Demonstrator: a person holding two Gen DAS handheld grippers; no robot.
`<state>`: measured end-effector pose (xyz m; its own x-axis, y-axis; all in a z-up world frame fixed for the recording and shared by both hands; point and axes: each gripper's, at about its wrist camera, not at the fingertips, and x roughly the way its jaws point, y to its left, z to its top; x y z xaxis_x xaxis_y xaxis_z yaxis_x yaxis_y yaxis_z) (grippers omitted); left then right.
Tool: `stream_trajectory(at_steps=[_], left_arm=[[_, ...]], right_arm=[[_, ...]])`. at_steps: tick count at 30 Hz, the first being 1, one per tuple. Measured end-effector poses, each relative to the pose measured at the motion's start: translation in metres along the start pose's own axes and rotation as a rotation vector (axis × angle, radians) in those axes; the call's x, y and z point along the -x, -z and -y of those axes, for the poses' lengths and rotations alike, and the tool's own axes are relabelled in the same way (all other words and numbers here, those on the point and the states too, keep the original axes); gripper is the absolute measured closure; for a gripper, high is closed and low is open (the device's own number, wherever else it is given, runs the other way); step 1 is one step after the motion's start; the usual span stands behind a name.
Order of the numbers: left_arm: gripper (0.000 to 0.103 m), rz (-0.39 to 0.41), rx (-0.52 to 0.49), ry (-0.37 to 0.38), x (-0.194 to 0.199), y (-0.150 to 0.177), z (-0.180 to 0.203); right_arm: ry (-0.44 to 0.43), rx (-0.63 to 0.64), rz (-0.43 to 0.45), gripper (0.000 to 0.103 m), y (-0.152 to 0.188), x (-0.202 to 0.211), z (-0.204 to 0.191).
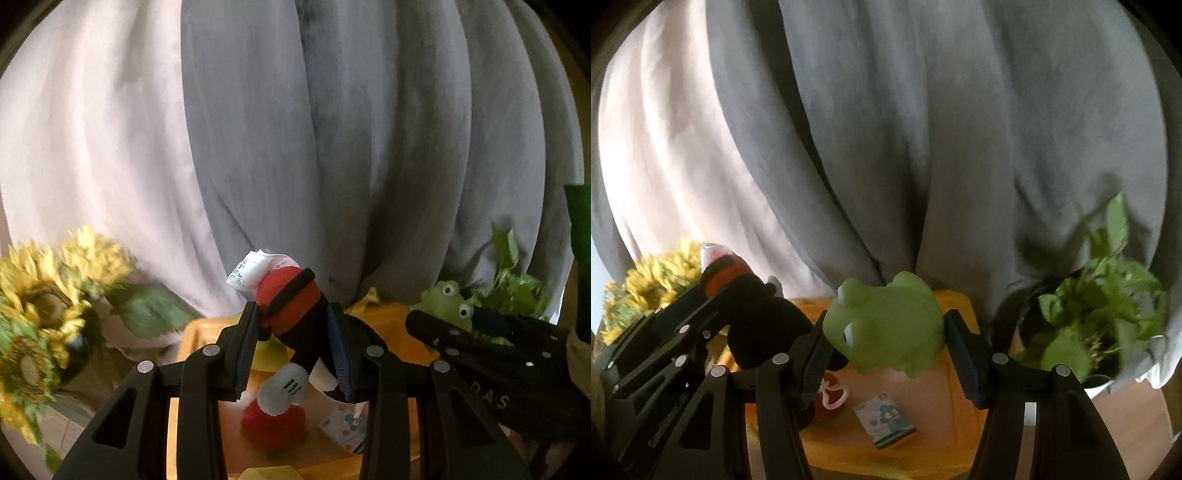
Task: Organize soft objects
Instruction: 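Lift the black plush toy and green frog over the orange crate with both tools, then open both tools to drop the plush toy and frog into the crate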
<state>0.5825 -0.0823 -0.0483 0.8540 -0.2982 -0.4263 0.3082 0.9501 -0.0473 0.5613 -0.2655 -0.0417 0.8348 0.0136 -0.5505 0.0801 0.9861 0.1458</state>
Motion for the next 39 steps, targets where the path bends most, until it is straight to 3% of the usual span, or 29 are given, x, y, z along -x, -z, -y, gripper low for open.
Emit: stream_trajectory(at_steps=[12,18,22,39], left_arm=[[0.064,-0.229,-0.031,0.033,-0.052,0.027,-0.005],[0.049,-0.207,-0.047,-0.008,-0.043,0.024,-0.003],[0.048,-0.206,-0.047,-0.041,-0.035,0.020,-0.006],[0.039,-0.148,-0.033,-0.056,0.034,0.014,-0.002]], right_arm=[[0.010,0.061,-0.178,0.042,0.006,-0.071,0.000],[-0.021,0.050,-0.214,0.037,0.008,-0.078,0.000],[-0.017,0.027,-0.201,0.032,0.005,-0.075,0.001],[-0.001,0.027,-0.103,0.031,0.003,0.005,-0.004]])
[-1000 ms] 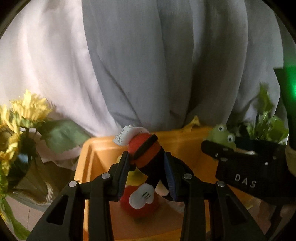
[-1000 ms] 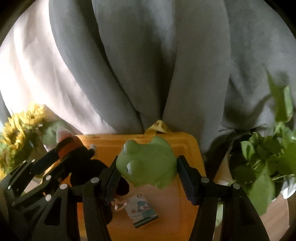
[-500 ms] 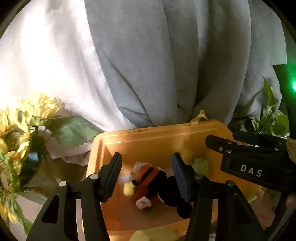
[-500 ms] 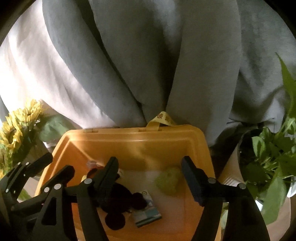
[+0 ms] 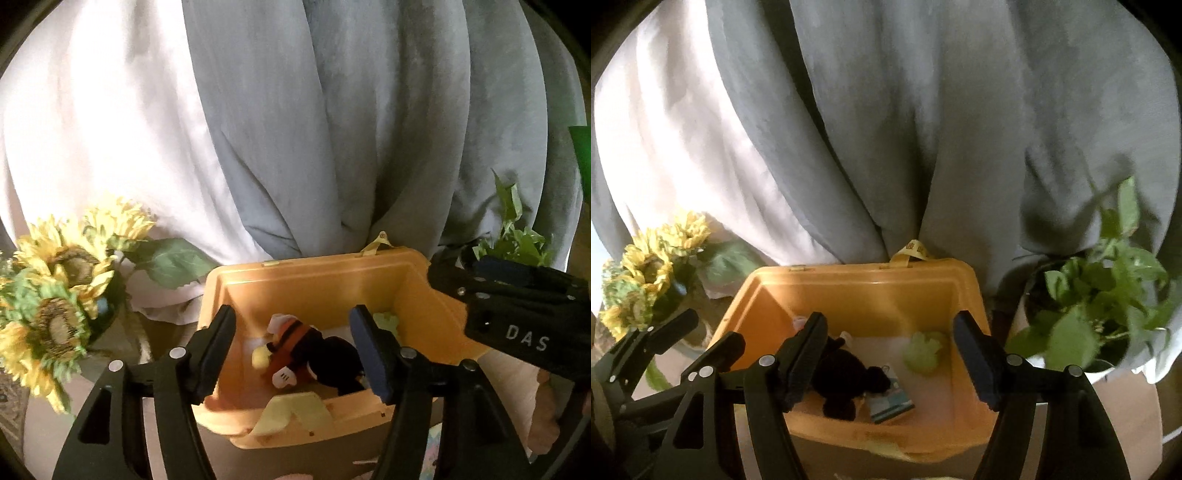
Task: Organize soft objects
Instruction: 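Open both tools to drop the plush toy and frog into the crate, then move both tools back toward the pink-blue cloth and lavender towel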
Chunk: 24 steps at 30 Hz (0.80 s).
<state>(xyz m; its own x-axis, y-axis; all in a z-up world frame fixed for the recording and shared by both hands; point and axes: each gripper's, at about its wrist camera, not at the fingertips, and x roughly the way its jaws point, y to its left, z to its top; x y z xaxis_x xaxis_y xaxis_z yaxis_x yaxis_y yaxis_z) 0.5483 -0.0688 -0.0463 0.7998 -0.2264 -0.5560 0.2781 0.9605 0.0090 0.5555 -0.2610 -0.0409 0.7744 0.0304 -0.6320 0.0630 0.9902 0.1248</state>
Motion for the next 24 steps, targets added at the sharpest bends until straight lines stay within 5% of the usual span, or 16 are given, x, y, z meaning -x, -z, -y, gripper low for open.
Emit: stream_trajectory(at_steps=[24], left_arm=[[0.035,-0.047,0.035,0.017,0.061,0.048,0.024]], right_arm=[[0.069,-0.029,0.038,0.025,0.041,0.069,0.021]])
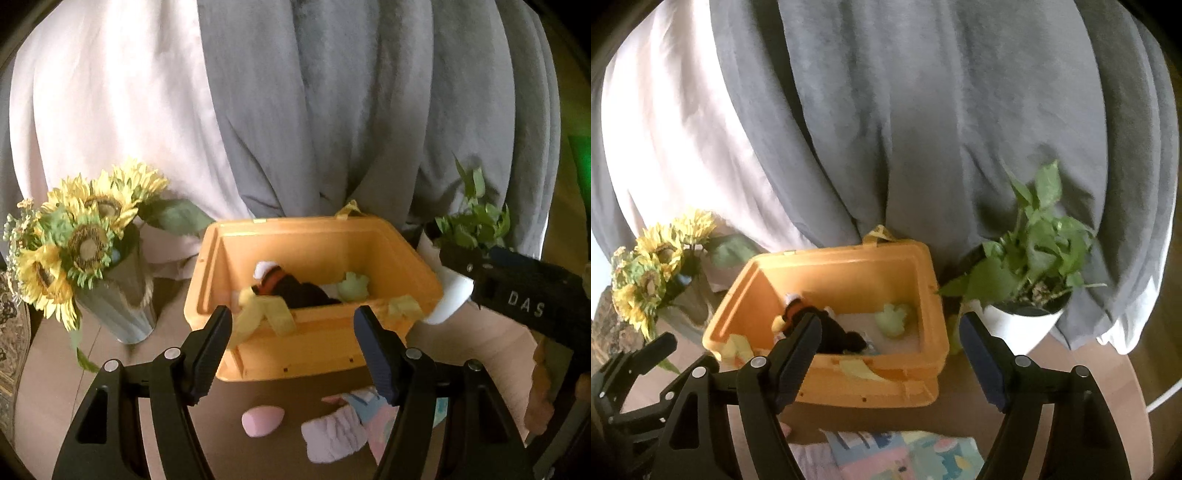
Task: Organize soft objects
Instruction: 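Move both tools back toward the pink-blue cloth and lavender towel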
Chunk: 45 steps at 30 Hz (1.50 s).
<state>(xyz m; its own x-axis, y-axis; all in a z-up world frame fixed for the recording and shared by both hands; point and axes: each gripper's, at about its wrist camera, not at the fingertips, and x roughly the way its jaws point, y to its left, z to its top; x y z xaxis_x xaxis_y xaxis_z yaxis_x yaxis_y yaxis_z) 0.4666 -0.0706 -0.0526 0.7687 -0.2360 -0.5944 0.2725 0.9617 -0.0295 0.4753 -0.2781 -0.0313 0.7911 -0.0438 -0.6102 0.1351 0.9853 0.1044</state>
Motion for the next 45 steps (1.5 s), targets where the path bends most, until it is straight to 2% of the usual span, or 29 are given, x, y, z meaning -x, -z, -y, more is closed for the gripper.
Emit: stream_trajectory(at_steps=[7,14,18,21,34,39,45], left_arm=[[0.035,-0.056,0.023,0.018,-0.006,0.024,0.005],[0.035,-0.089,0.025,0.030,-0.010,0.046,0.009],[0.035,-0.088,-0.006,0.036,-0.013,0.056,0.012],[0.035,-0.128,-0.015,0.050,-0.019,0.063,0.014],[0.035,-0.222,-0.004,0.103,-0.027,0.087,0.024],[0.035,-0.233,-0.017,0.104,-0.032,0.094,0.033],[0.035,-0.254,-0.002,0.089,-0.044,0.101,0.036]], right_arm=[[0.055,0.016,0.013,0.025,0.020,0.008,0.008],[0.067,0.003,-0.013,0.025,0.043,0.008,0.014],[0.061,-0.029,-0.037,0.025,0.058,0.007,0.017],[0.062,-0.055,-0.047,0.025,0.070,0.006,0.019],[0.038,-0.150,-0.154,0.025,0.116,-0.003,0.035],[0.034,-0.219,-0.169,0.025,0.128,-0.006,0.049],[0.032,-0.270,-0.231,0.025,0.142,-0.021,0.061]])
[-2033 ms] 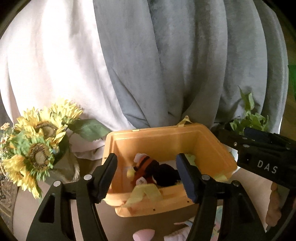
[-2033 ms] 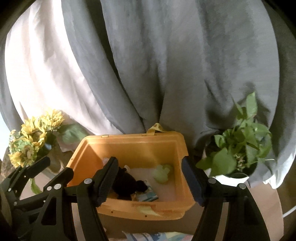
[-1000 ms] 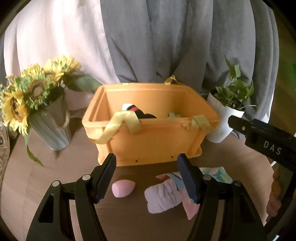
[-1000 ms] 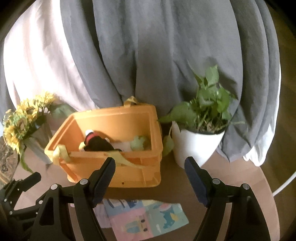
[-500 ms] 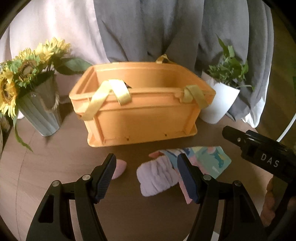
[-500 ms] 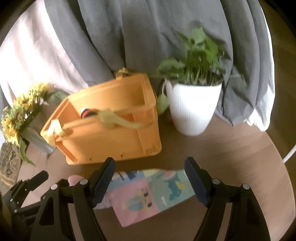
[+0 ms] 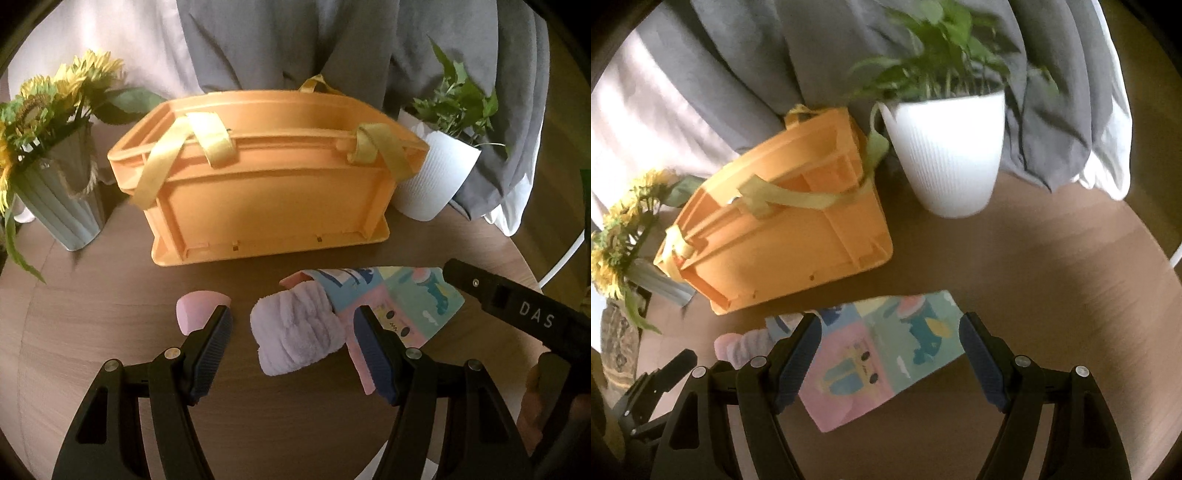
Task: Organize soft objects
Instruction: 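Move both tools back toward the pink-blue cloth and lavender towel, then grasp the lavender towel with the left tool while the right tool grasps the pink-blue cloth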
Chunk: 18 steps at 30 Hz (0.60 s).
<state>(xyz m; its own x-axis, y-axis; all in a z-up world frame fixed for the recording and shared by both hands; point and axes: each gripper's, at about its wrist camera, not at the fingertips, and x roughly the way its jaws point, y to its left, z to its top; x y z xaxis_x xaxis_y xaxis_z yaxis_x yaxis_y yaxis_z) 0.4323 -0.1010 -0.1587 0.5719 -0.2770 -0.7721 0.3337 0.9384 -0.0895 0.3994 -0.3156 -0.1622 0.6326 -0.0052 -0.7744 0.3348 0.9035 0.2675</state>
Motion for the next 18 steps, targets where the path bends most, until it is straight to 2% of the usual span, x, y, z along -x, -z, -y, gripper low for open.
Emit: stream_trajectory(at_steps=[11,18], left_arm=[[0.036,0.010,0.040,-0.034,-0.012,0.009,-0.001],[0.037,-0.004,0.072,-0.018,-0.021,0.008,-0.006]], right_arm=[[0.017,-0.158,-0.087,0.025,0.017,-0.029,0.031],[0.012,-0.176,-0.151,0.026,0.024,-0.050,0.034]])
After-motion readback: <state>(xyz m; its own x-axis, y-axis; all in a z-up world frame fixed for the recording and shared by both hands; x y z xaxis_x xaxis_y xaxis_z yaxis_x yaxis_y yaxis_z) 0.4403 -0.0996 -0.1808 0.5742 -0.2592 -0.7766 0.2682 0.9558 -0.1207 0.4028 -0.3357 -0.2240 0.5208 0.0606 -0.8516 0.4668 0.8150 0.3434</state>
